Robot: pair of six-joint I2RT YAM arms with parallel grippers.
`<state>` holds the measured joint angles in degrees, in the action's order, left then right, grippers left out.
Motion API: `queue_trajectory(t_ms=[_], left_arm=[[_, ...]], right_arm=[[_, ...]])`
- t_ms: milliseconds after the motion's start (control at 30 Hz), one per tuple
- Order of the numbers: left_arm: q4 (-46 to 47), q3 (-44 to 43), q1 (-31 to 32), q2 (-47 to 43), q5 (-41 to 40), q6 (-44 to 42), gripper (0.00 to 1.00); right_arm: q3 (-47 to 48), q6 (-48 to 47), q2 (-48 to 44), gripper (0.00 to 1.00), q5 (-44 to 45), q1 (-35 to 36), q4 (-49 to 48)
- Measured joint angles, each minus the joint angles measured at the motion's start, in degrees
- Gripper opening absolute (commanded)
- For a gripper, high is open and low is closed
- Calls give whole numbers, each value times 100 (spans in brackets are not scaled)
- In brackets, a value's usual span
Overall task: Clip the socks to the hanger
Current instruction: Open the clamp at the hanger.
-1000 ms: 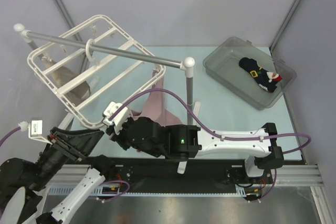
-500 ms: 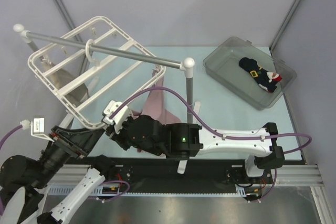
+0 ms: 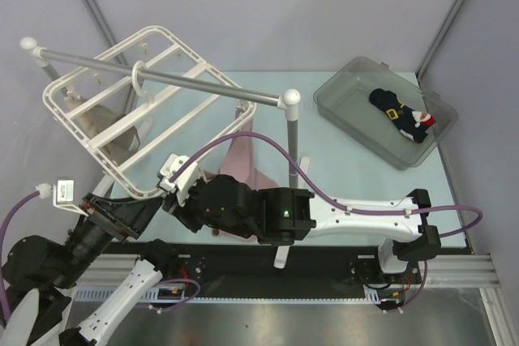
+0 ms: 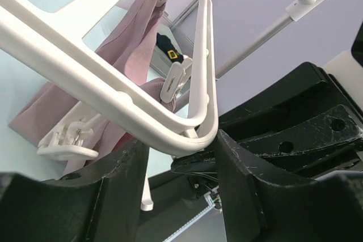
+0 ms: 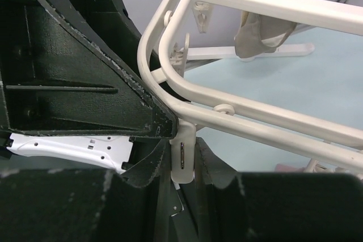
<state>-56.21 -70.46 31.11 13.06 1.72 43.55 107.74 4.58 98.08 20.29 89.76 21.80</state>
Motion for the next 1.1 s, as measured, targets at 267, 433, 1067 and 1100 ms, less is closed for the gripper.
queue_trajectory(t_ms=[267, 433, 1067, 1100], left_arm=[[105, 125, 2, 0, 61, -2, 55], [190, 203, 0, 0, 111, 0, 53], [289, 295, 0, -24, -26, 153, 0], [291, 295, 0, -24, -44, 155, 0]], right_arm=[[70, 39, 0, 0, -28, -26, 83], [133, 59, 9, 0, -26, -26, 146], [-142, 199, -131, 69, -28, -83, 116], [-234, 229, -192, 72, -28, -83, 114]])
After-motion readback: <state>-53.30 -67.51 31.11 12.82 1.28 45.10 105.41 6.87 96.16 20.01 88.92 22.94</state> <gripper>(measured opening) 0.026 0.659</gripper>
